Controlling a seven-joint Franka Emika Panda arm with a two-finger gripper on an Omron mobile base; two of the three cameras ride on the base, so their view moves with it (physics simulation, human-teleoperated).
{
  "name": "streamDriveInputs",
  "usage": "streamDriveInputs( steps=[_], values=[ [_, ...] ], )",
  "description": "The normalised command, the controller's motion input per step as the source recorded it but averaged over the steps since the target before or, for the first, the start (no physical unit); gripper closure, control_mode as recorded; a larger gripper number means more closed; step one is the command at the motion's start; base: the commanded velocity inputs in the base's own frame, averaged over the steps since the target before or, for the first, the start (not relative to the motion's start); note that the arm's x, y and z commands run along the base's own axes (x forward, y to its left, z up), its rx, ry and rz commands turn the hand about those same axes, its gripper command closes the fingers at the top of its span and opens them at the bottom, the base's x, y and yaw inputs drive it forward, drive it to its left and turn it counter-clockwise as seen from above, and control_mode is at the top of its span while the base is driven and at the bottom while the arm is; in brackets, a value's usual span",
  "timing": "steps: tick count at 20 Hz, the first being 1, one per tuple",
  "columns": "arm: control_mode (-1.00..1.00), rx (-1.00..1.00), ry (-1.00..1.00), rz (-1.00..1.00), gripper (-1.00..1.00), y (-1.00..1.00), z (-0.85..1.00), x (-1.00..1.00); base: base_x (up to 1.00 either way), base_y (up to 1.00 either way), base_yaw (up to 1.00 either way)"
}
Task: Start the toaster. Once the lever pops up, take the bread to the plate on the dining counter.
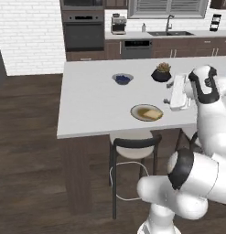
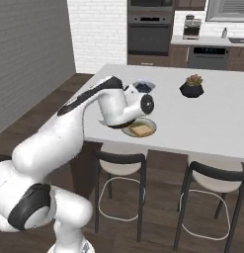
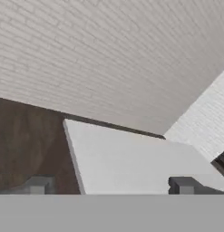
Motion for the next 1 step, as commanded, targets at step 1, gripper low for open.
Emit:
streamDriveInputs(
  steps=[1],
  values=[
    [-1.0, -0.35, -0.13, 0.0, -1.0, 1.0, 0.54, -1.0, 0.0, 0.0, 0.0]
  ],
)
